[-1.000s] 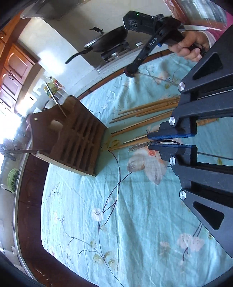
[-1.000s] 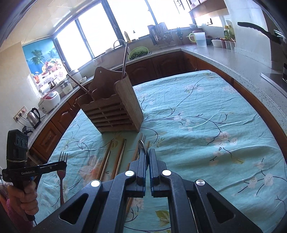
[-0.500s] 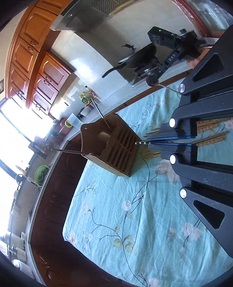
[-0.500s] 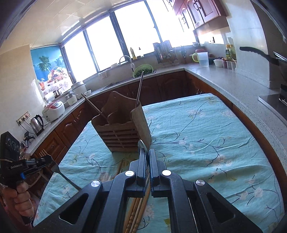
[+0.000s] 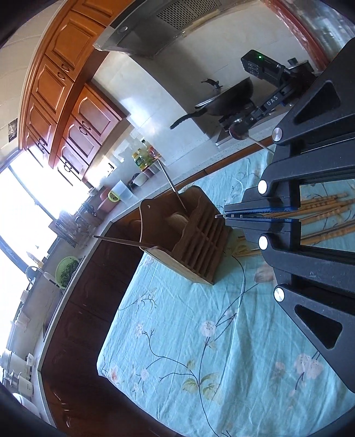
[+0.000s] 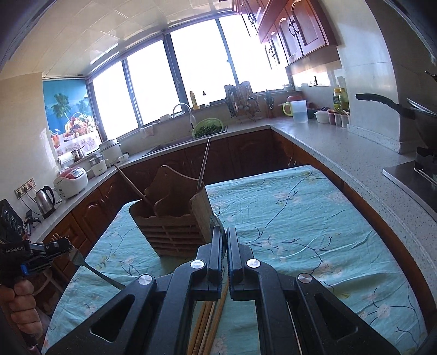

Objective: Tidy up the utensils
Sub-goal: 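Lift the fork and spoon and carry both over the wooden holder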

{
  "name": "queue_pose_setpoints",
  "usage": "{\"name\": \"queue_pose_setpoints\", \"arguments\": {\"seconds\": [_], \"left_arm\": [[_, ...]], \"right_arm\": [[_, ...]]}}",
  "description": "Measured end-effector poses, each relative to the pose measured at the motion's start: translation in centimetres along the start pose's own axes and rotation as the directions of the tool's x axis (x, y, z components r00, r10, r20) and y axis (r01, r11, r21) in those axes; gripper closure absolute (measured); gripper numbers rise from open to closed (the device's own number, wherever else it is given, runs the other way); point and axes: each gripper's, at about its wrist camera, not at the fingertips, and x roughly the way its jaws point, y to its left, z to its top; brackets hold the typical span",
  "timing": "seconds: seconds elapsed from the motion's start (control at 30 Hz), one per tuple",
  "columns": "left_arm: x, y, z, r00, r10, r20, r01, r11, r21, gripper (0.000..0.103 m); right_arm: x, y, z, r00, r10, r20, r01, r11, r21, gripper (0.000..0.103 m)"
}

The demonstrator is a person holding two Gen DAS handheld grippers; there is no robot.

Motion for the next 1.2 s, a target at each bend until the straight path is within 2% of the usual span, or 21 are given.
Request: {"name": "queue_pose_setpoints", "arguments": {"seconds": [0.23,0.4,0.6,0.67,0.8,0.87,1.03,1.2], "left_arm": [[0.9,-0.9,3.2,0.998,-0.036,0.047,0.036,0.999,0.005,0.103],[1.8,-1.9,6.6,0.992,-0.071,0.107,0.068,0.997,0.032,0.103],[4.9,-1.7,10.6,0.986,-0.093,0.138,0.088,0.995,0.039,0.103],[6.5,-1.0,11.5,0.985,-0.101,0.141,0.099,0.995,0.024,0.103],[9.6,1.3,12.4,0.985,-0.102,0.136,0.105,0.994,-0.020,0.103],[11.2,2.7,12.5,0.986,-0.095,0.134,0.102,0.994,-0.045,0.103],[14.4,5.2,11.8,0.988,-0.083,0.128,0.096,0.991,-0.098,0.103],[16.7,6.6,11.4,0.991,-0.072,0.116,0.085,0.990,-0.113,0.102]], "right_arm": [[1.0,0.8,2.5,0.994,-0.032,0.107,0.033,0.999,-0.004,0.100],[2.3,1.6,5.3,0.979,-0.056,0.196,0.055,0.998,0.007,0.100],[4.2,3.4,8.7,0.949,-0.078,0.304,0.088,0.996,-0.018,0.100],[4.9,4.3,9.4,0.933,-0.096,0.347,0.118,0.992,-0.042,0.100],[6.9,6.1,9.3,0.900,-0.131,0.416,0.188,0.977,-0.100,0.100],[8.1,6.6,8.7,0.893,-0.142,0.427,0.212,0.970,-0.120,0.100],[11.0,7.1,6.5,0.909,-0.157,0.387,0.231,0.961,-0.152,0.100],[12.3,6.5,4.9,0.936,-0.146,0.321,0.202,0.968,-0.148,0.100]]}}
